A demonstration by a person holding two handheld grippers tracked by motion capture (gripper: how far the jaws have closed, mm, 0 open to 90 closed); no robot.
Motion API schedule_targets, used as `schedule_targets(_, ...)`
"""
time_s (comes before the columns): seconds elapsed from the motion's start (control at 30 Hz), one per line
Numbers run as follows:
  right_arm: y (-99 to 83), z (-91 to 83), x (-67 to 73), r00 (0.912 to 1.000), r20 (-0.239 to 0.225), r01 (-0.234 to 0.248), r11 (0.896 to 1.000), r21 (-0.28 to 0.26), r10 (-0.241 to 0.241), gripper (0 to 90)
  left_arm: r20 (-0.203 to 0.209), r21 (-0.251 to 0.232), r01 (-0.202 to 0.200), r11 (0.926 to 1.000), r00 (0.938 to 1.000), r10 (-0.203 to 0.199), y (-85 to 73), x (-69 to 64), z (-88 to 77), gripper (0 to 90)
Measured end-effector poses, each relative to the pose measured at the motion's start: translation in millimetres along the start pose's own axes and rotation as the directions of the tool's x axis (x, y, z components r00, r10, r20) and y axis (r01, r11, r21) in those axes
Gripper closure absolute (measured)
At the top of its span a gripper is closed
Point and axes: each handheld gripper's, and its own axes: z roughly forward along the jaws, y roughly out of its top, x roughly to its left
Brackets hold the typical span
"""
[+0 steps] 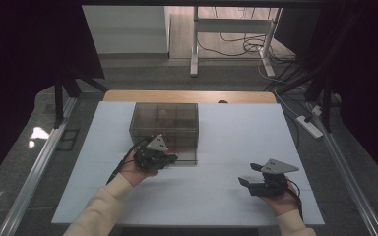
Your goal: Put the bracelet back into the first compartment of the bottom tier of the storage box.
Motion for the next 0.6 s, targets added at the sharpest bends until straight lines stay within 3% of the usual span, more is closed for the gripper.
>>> schedule_targets(0.6, -0.2, 0.4, 0.2, 1.0000, 0.002, 0.002, 1.000, -0.001, -0.002, 26.5, -0.051, -0.062, 0.044, 0.9971, 0.9976, -0.047, -8.5, 17.0, -27.1, 88.1)
